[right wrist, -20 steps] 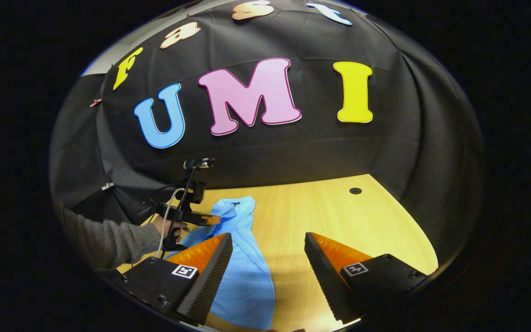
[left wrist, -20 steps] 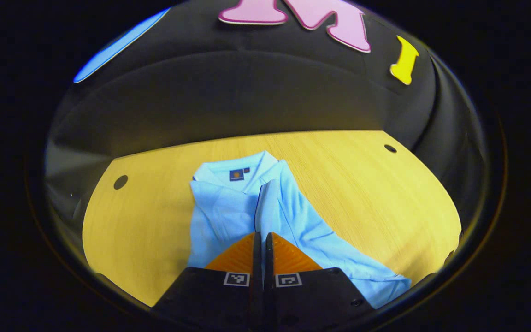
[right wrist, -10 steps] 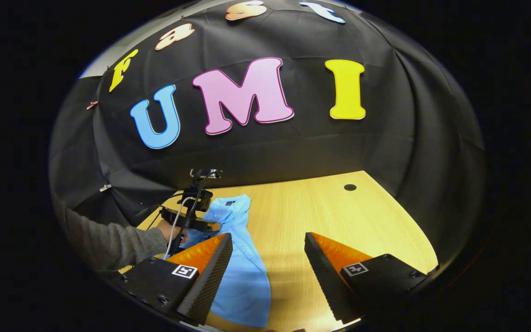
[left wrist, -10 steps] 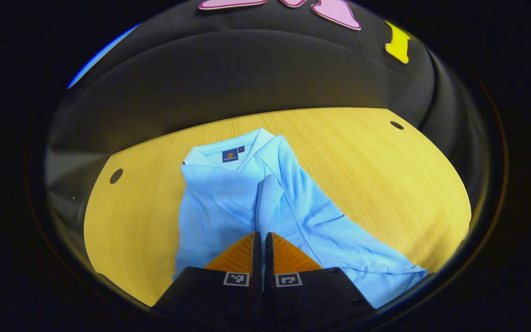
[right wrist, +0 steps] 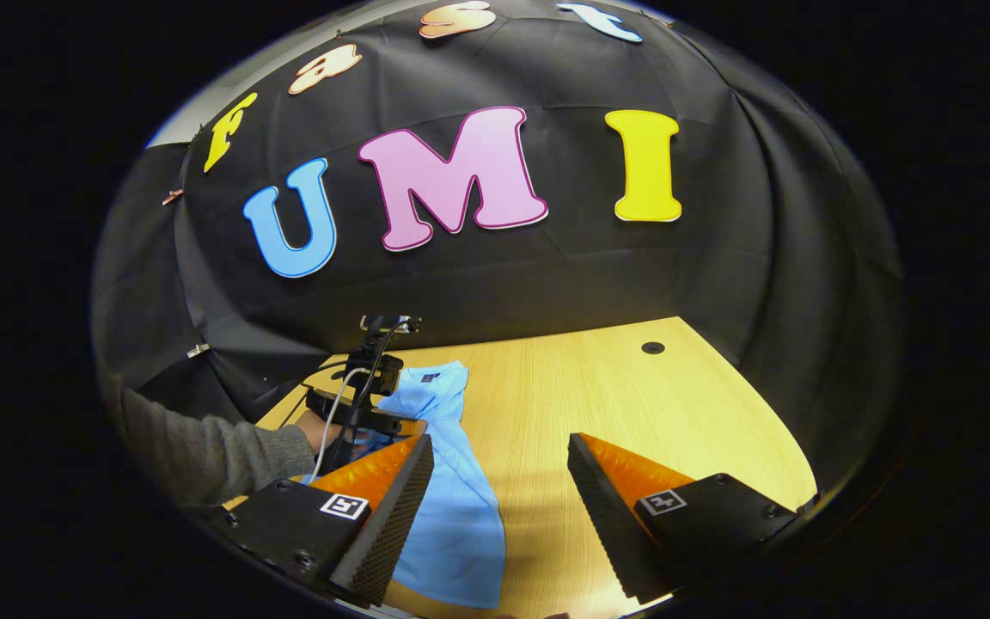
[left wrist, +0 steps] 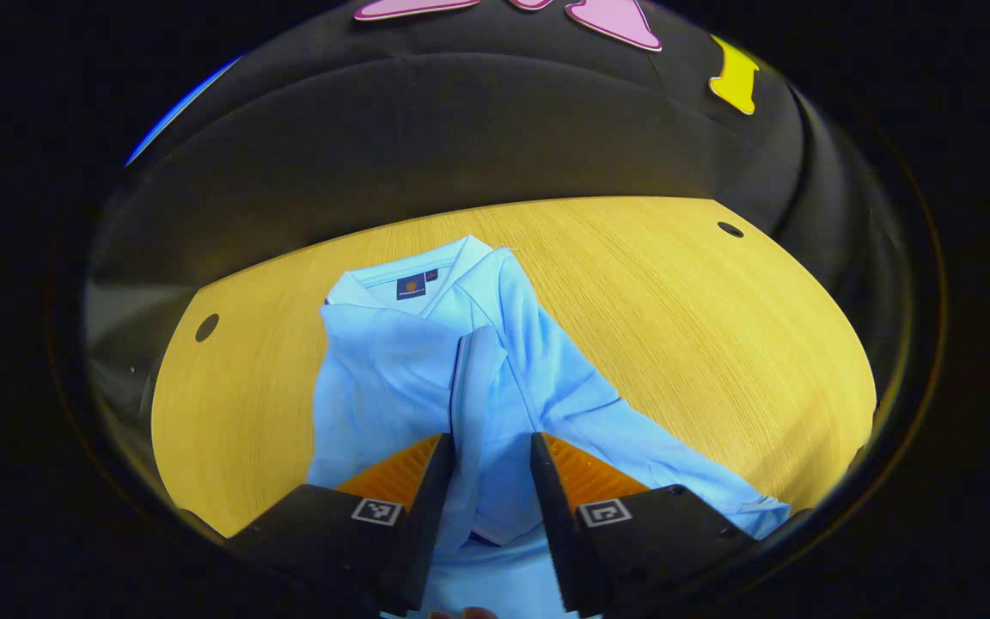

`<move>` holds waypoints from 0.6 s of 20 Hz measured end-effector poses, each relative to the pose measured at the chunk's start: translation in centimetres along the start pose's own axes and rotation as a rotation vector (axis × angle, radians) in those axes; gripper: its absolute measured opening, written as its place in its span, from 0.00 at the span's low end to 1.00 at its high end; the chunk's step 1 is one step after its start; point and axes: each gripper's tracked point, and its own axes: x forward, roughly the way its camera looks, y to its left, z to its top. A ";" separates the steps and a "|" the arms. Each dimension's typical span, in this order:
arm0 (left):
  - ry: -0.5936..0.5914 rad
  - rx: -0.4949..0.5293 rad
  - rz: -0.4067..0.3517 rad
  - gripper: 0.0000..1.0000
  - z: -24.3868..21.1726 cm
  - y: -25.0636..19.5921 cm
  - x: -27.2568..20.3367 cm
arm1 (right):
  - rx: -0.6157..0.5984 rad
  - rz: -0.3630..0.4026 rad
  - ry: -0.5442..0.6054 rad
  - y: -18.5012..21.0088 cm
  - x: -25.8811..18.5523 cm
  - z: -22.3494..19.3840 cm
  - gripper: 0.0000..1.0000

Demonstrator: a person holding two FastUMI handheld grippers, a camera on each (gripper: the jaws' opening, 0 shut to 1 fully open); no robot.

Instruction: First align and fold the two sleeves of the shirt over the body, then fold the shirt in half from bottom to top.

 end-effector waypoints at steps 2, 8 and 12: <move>-0.030 0.007 0.017 0.69 0.1 0.3 -0.7 | 0.000 0.001 0.025 0.2 -0.2 -1.4 0.98; -0.089 0.038 0.007 0.77 -2.2 -0.2 -5.9 | -0.028 0.005 0.181 1.0 -1.1 -8.0 0.98; -0.112 -0.003 0.013 0.77 -6.3 0.1 -11.6 | -0.036 0.010 0.272 2.1 -2.1 -12.0 0.98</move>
